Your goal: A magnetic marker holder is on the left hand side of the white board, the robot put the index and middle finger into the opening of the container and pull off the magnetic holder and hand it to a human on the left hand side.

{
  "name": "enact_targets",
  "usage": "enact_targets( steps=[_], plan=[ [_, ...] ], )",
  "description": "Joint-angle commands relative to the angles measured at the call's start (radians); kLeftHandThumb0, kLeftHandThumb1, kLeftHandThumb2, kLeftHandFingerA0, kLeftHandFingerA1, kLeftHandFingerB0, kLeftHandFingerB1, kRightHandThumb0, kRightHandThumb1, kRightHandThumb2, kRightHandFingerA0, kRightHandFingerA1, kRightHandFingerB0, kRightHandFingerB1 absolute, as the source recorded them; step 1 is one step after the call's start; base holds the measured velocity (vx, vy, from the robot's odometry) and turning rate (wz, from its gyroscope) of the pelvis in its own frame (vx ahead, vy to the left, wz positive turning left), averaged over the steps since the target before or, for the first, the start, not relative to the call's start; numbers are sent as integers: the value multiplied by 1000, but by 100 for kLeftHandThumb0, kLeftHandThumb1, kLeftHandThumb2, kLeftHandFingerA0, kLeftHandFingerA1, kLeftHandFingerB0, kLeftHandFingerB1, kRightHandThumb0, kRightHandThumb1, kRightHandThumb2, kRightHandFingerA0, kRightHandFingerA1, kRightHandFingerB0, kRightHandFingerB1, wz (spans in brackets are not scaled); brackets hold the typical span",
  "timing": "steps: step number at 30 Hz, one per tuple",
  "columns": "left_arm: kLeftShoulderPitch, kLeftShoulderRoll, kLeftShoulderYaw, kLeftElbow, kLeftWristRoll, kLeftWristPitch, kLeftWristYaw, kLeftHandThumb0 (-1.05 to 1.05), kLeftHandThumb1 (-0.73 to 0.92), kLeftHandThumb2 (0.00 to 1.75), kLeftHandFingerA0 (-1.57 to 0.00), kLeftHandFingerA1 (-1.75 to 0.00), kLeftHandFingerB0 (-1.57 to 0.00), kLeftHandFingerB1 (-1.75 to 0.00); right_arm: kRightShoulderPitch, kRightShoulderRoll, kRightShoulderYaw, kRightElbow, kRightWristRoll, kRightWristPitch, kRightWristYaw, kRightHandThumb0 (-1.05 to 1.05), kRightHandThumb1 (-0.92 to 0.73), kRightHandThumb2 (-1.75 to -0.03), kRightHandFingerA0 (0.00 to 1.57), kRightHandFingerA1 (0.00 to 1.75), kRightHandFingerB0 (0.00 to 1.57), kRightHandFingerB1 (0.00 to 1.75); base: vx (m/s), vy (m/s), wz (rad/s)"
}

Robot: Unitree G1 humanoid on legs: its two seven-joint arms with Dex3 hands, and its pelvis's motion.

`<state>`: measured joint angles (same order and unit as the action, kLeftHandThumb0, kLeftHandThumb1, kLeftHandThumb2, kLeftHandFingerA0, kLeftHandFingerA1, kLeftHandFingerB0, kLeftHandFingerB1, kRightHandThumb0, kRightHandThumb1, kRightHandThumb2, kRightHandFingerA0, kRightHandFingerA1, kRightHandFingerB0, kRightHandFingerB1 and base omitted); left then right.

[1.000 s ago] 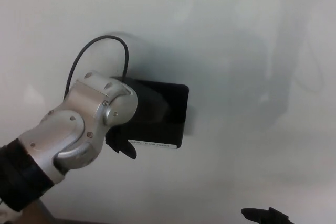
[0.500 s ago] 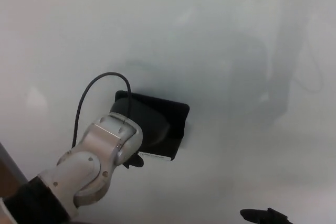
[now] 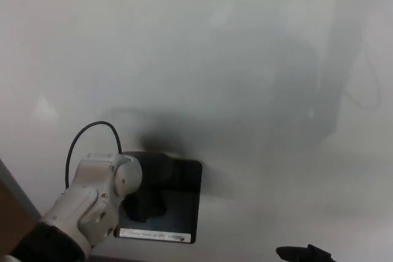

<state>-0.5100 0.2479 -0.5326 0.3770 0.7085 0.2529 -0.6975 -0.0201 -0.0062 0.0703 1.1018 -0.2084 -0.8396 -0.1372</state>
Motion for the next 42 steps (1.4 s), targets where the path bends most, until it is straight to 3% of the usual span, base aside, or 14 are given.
enact_targets(
  steps=[1, 7, 14, 15, 16, 19, 20, 21, 23, 24, 28, 29, 32, 42],
  plan=[
    [40, -14, 147, 114, -286, -97, -117, -23, 65, 91, -72, -171, -62, -153, -5, -19, -1, 5, -6, 15, -20, -51, -72, -62, 84, 51, 68, 47, 0, 0, 0],
    [51, -24, 216, 133, -350, -107, -140, -21, 64, 94, -78, -174, -66, -152, -10, -15, -5, 5, 4, 15, -13, -51, -73, -62, 83, 51, 68, 47, 0, 0, 0],
    [65, -72, 314, 116, -445, 43, -189, -13, 64, 96, -83, -172, -69, -148, -2, -12, -4, 0, 2, 12, -18, -51, -73, -62, 82, 51, 68, 47, 0, 0, 0],
    [113, -120, 422, 39, -585, 198, -243, -6, 69, 83, -83, -162, -79, -130, -7, -16, -4, -1, 0, 9, -19, -52, -73, -62, 83, 51, 68, 47, 0, 0, 0],
    [148, -145, 479, -1, -675, 258, -284, -11, 77, 67, -87, -164, -75, -140, -8, -16, -5, -3, 2, 9, -17, -51, -73, -62, 81, 51, 68, 47, 0, 0, 0],
    [189, -174, 541, -47, -766, 311, -336, -11, 77, 67, -87, -164, -75, -140, -9, -16, -6, -6, 4, 11, -15, -51, -73, -62, 81, 51, 68, 47, 0, 0, 0],
    [236, -209, 597, -111, -871, 414, -364, -12, 70, 74, -93, -143, -93, -105, -12, -17, -4, -8, -1, 10, -19, -51, -73, -62, 81, 51, 68, 47, 0, 0, 0],
    [294, -254, 668, -193, -1001, 544, -400, -12, 70, 74, -93, -143, -93, -105, -16, -18, -1, -12, -6, 10, -25, -51, -73, -62, 81, 51, 68, 47, 0, 0, 0],
    [339, -284, 718, -223, -1121, 620, -458, -15, 72, 74, -92, -134, -92, -91, -18, -20, 3, -13, -12, 11, -28, -50, -73, -62, 83, 51, 68, 47, 0, 0, 0],
    [362, -296, 736, -238, -1166, 630, -477, -20, 70, 63, -100, -128, -97, -75, -20, -20, 3, -13, -13, 12, -28, -51, -73, -62, 83, 51, 68, 47, 0, 0, 0],
    [392, -315, 759, -269, -1203, 644, -489, -20, 70, 63, -100, -128, -97, -75, -22, -20, 3, -12, -12, 13, -27, -51, -73, -62, 83, 51, 68, 47, 0, 0, 0],
    [472, -352, 817, -351, -1299, 629, -460, -38, 64, 59, -106, -132, -93, -71, -25, -23, 3, -9, -14, 6, -32, -51, -72, -62, 82, 51, 69, 47, 0, 0, 0],
    [515, -361, 874, -393, -1372, 635, -462, -43, 72, 62, -111, -126, -98, -86, -27, -23, 3, -5, -13, -1, -32, -51, -72, -62, 84, 51, 69, 47, 0, 0, 0],
    [544, -393, 1003, -436, -1599, 652, -473, -39, 62, 59, -104, -127, -90, -64, -33, -16, 15, -2, -30, 8, -47, -51, -71, -62, 84, 51, 70, 47, 0, 0, 0]
  ],
)
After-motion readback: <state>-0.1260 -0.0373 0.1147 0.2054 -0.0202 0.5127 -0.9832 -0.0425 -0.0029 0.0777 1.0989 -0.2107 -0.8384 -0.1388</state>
